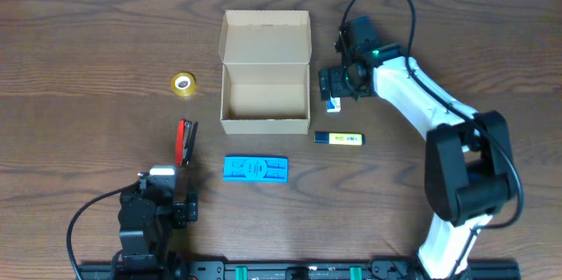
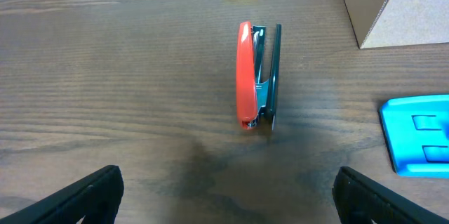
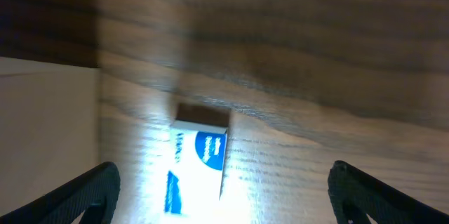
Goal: Pack container
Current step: 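Reach the right gripper to the white eraser box and grasp it, then carry the eraser box into the cardboard box and release it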
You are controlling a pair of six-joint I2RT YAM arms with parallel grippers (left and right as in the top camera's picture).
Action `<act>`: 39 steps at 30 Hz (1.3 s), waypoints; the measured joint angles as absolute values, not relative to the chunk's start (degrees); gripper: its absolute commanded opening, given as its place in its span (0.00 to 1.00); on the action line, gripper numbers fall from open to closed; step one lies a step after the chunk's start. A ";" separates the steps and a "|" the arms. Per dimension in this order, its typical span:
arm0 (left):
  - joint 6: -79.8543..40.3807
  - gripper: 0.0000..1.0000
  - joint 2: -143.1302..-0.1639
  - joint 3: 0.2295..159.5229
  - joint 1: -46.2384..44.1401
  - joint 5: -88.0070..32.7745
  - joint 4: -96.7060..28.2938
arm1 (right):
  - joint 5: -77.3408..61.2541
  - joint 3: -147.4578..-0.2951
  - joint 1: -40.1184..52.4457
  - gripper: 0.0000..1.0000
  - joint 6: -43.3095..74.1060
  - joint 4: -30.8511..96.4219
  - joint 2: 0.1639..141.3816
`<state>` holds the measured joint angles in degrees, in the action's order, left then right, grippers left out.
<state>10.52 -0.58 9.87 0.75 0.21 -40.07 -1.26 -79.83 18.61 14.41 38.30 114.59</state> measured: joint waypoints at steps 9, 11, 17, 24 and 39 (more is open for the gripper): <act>10.52 0.95 -0.58 9.87 0.75 0.19 -40.07 | -0.86 -80.09 18.63 0.51 15.75 38.28 118.74; 10.52 0.95 -0.58 9.87 0.75 0.21 -40.07 | -0.97 -80.14 18.61 0.37 15.75 38.30 118.83; 10.52 0.95 -0.58 9.87 0.75 0.21 -40.07 | -1.43 -80.47 18.61 0.12 16.62 38.33 119.00; 10.52 0.95 -0.58 9.87 0.75 0.19 -40.07 | -1.56 -80.90 18.61 0.07 16.91 40.16 119.00; 10.52 0.95 -0.58 9.87 0.75 0.21 -40.07 | -2.26 -88.90 21.54 0.15 15.73 48.66 104.60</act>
<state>10.52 -0.58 9.87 0.75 0.21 -40.07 -2.26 -88.90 21.54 15.73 48.66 104.60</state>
